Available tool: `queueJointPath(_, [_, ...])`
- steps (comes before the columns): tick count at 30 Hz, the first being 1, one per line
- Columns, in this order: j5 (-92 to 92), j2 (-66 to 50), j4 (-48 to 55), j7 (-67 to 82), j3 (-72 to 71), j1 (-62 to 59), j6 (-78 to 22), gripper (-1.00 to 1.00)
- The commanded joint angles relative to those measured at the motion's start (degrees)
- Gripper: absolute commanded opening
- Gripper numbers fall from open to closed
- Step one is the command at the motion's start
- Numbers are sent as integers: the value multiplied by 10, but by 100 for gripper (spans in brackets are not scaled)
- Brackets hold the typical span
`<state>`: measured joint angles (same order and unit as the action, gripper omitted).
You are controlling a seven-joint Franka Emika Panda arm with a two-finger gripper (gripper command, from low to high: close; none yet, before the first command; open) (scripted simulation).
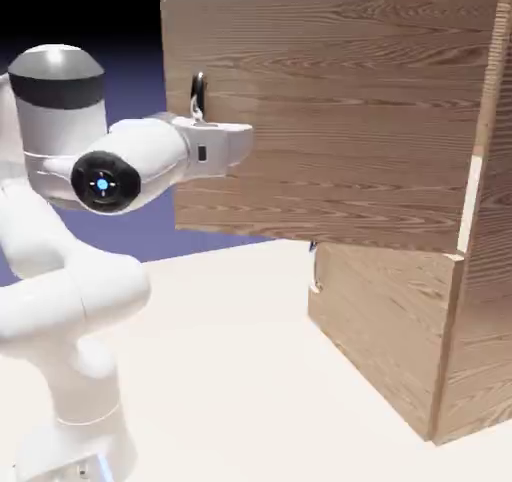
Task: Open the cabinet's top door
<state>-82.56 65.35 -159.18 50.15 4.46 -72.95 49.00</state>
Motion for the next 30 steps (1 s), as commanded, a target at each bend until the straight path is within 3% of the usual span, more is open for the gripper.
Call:
queueJointPath(1, [16,-21,11,14,7,4,-8,-100])
queueJointPath(13, [186,-270,180,169,89,75,-107,-100])
queueJointPath(29, [343,-586,492,360,161,165,-281,-100])
queueJointPath(30, [343,-586,492,360,161,165,-281,100])
